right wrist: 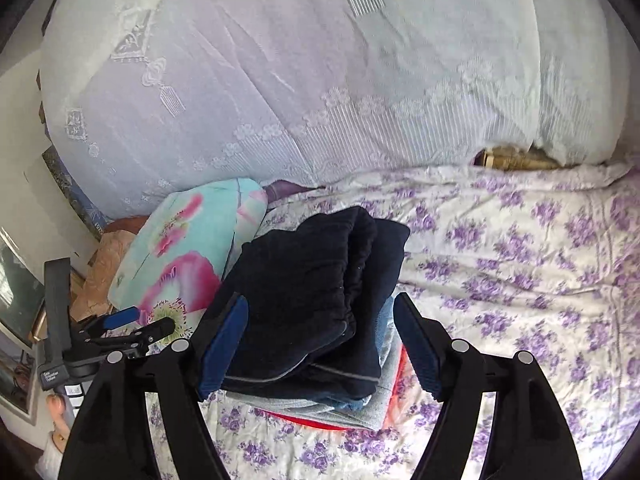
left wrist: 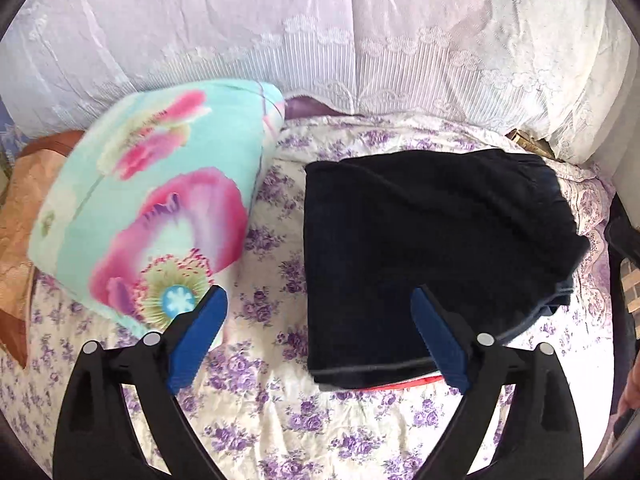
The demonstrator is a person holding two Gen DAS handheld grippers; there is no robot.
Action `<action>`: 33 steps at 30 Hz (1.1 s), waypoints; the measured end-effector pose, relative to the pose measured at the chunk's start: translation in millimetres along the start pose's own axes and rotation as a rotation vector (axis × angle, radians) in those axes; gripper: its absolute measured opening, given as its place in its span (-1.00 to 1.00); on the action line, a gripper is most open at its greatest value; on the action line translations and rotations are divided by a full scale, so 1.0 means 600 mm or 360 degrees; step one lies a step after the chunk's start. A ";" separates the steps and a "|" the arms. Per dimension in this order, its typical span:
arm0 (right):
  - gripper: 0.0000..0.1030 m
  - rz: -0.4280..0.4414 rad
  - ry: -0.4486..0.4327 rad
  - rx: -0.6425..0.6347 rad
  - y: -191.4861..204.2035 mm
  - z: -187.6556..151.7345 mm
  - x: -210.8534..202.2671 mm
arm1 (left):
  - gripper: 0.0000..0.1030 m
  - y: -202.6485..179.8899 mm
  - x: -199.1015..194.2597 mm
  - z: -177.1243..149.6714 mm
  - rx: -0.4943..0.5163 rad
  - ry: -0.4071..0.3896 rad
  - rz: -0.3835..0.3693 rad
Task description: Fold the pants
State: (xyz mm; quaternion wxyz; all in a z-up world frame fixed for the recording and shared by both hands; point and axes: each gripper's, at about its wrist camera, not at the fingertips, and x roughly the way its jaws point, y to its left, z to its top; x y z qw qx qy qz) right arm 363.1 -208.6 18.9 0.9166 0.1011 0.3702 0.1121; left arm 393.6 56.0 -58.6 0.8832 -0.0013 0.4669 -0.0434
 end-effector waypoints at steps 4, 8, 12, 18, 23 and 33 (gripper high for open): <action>0.49 -0.0155 -0.0036 -0.0095 0.044 -0.026 -0.091 | 0.90 -0.029 -0.102 -0.060 0.0063 -0.0126 0.0089; 0.53 -0.0163 -0.0034 -0.0065 0.071 -0.088 -0.167 | 0.90 -0.050 -0.190 -0.126 0.0044 -0.0167 0.0117; 0.61 -0.0331 0.0020 -0.0106 0.103 -0.168 -0.206 | 0.90 -0.074 -0.259 -0.190 0.0031 -0.0169 0.0142; 0.62 -0.0422 0.0194 -0.0056 0.107 -0.275 -0.210 | 0.90 -0.084 -0.318 -0.275 -0.0007 -0.0161 0.0120; 0.62 -0.0420 0.0223 -0.0020 0.109 -0.309 -0.218 | 0.90 -0.088 -0.346 -0.302 0.0007 -0.0174 0.0119; 0.75 -0.0493 0.0170 -0.0012 0.117 -0.322 -0.255 | 0.90 -0.102 -0.378 -0.314 0.0042 -0.0222 0.0096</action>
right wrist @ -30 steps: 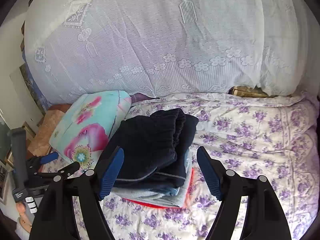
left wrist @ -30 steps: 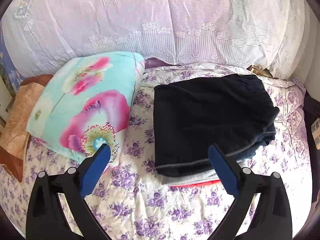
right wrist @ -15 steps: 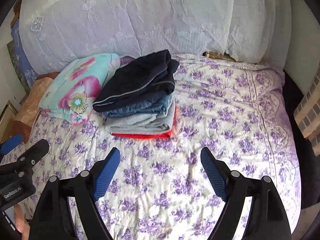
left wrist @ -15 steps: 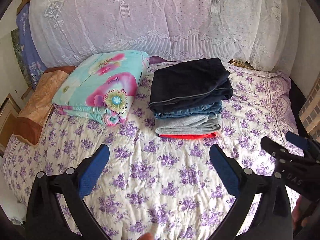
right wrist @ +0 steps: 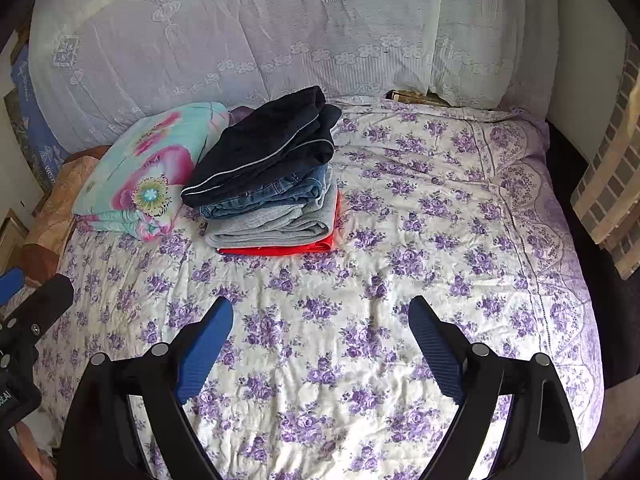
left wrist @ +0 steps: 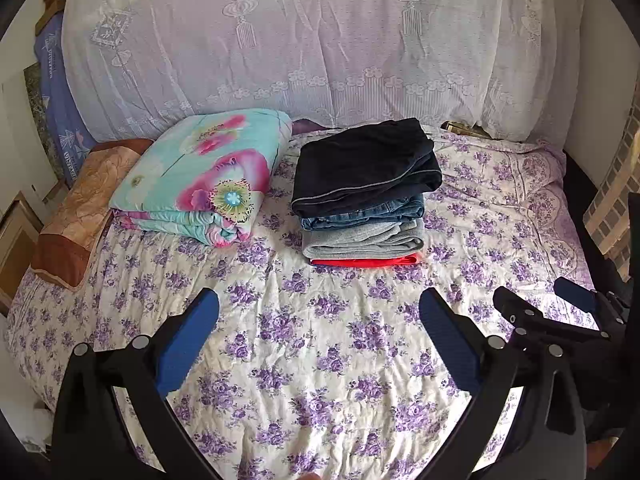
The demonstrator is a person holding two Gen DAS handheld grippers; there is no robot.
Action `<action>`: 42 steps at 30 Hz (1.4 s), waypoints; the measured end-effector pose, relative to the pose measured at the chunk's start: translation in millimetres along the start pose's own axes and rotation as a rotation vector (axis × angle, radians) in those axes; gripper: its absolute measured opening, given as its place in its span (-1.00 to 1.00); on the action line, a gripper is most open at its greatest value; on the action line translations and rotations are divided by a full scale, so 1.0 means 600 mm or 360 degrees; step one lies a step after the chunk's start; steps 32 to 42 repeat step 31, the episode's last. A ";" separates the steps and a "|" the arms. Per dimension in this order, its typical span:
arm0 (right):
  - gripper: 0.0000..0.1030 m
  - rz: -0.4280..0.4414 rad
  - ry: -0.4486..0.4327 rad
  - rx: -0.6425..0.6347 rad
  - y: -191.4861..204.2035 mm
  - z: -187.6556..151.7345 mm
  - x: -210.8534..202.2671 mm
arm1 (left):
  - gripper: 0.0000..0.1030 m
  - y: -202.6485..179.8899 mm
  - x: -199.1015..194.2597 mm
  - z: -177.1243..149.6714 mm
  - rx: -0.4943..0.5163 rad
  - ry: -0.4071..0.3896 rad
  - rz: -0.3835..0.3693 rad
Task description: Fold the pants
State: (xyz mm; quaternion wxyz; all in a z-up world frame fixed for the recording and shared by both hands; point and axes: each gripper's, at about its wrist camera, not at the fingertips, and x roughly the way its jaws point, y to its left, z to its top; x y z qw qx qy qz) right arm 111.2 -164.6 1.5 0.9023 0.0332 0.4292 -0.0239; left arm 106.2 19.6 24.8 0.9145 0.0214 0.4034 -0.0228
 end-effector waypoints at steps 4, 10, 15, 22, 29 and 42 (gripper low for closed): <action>0.75 -0.0003 0.0003 -0.0005 0.002 -0.004 -0.004 | 0.90 -0.004 -0.001 -0.001 0.0010 0.0003 -0.0008; 0.76 0.0003 0.0000 -0.0008 0.006 -0.005 -0.007 | 0.90 -0.004 -0.005 0.001 0.0018 -0.0002 -0.0022; 0.76 0.0011 0.0000 -0.0021 0.013 -0.003 -0.010 | 0.90 -0.002 -0.007 0.002 0.0018 -0.0008 -0.0017; 0.76 0.0025 0.0002 -0.0036 0.020 0.001 -0.010 | 0.90 -0.001 -0.006 0.004 0.0023 -0.0008 -0.0017; 0.76 0.0022 0.0001 -0.0035 0.023 0.000 -0.011 | 0.90 0.006 -0.005 0.002 -0.0010 0.0010 -0.0015; 0.76 0.0025 0.0003 -0.0036 0.023 0.001 -0.010 | 0.90 0.008 -0.004 0.001 -0.0016 0.0016 -0.0019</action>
